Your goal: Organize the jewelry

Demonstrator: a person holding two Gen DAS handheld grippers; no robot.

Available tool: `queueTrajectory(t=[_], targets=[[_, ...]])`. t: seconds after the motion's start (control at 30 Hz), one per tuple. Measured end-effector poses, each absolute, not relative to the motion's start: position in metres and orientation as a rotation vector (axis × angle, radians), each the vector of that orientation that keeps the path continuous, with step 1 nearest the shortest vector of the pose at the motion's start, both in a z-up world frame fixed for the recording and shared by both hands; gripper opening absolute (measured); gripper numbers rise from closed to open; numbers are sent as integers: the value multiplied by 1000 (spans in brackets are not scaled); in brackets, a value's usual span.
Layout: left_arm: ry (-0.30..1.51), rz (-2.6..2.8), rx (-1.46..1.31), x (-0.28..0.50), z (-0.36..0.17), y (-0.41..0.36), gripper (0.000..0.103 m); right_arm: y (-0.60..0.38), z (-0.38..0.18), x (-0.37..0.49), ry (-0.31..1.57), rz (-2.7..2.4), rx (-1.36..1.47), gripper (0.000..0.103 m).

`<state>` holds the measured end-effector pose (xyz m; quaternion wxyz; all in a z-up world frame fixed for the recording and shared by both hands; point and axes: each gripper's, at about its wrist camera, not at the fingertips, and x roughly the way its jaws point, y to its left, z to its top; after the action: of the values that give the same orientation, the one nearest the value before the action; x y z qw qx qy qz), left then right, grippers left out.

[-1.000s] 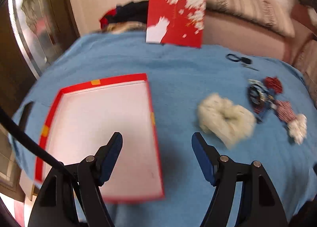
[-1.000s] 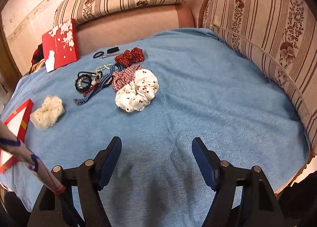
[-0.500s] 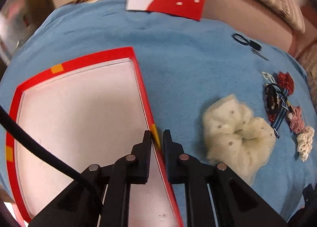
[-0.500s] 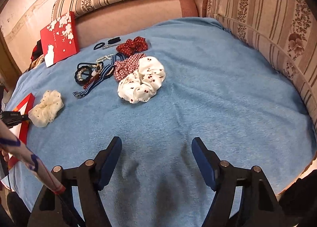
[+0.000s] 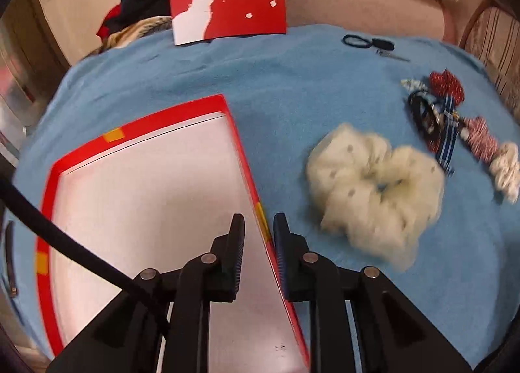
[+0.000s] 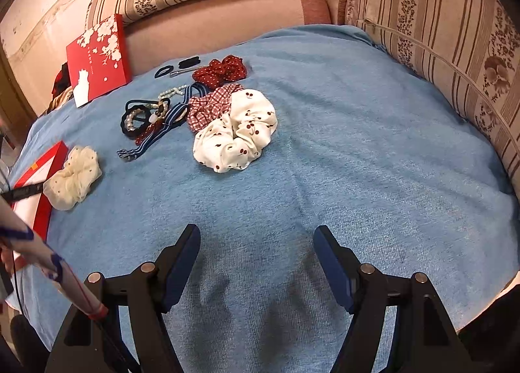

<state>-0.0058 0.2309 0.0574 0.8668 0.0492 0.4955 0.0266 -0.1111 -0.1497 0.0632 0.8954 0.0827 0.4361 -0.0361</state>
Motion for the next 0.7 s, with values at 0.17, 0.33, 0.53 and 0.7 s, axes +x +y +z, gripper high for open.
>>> queueTrajectory(t=[0.17,0.33,0.53,0.7], targets=[[1049,102,90,-24,60,250,19,-146,67,-115,887,-57,157,77],[994,128,19,-42,91,259,26,-144,70,-116,881,-47,162,77],[872,123,-107,-70,136,235,73,-143,74,-117,864,-45,164,77],[879,124,-175,-85,132,200,79,-139,76,-120,849,-44,141,77]])
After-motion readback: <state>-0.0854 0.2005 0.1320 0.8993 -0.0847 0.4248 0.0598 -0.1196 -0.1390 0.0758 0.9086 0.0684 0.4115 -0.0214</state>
